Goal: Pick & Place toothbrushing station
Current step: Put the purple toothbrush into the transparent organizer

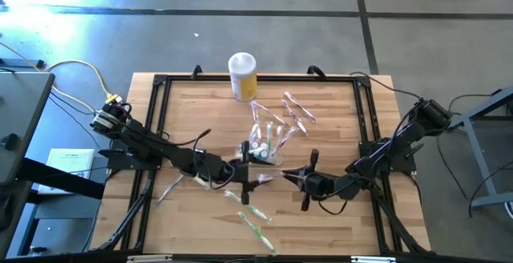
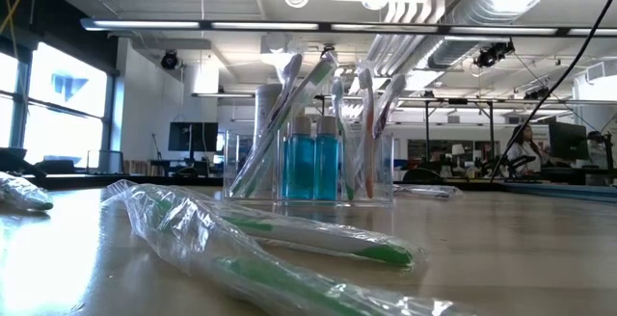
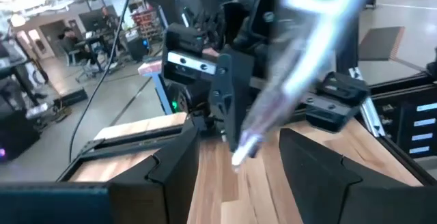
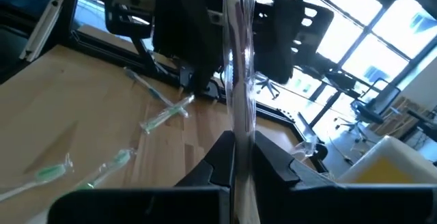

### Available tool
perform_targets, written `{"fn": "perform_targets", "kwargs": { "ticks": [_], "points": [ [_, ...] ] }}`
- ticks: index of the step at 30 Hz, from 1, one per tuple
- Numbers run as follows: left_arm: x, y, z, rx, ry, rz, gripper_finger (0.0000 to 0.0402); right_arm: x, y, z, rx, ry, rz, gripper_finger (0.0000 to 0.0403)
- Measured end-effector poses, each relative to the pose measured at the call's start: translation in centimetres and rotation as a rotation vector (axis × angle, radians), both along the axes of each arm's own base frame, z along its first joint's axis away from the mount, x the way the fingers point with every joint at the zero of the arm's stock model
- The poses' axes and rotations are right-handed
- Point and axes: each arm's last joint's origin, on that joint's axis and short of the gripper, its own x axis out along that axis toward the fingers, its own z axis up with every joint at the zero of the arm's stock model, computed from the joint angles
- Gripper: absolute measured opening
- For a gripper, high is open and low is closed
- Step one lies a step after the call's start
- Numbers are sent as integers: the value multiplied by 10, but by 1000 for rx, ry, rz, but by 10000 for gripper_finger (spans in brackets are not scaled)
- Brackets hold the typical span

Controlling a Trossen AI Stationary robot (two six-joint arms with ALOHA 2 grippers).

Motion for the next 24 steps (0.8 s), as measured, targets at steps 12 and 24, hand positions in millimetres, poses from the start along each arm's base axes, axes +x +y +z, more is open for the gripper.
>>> {"fn": "perform_targets", "kwargs": {
  "ticks": [12,24],
  "points": [
    [7,11,-3,-35,7,-64,195,5,-8,-1,6,7,-5,17],
    [7,12,-1,-33,-16,-63,100,6,-8,-4,11,21,-10,17]
  ]
}}
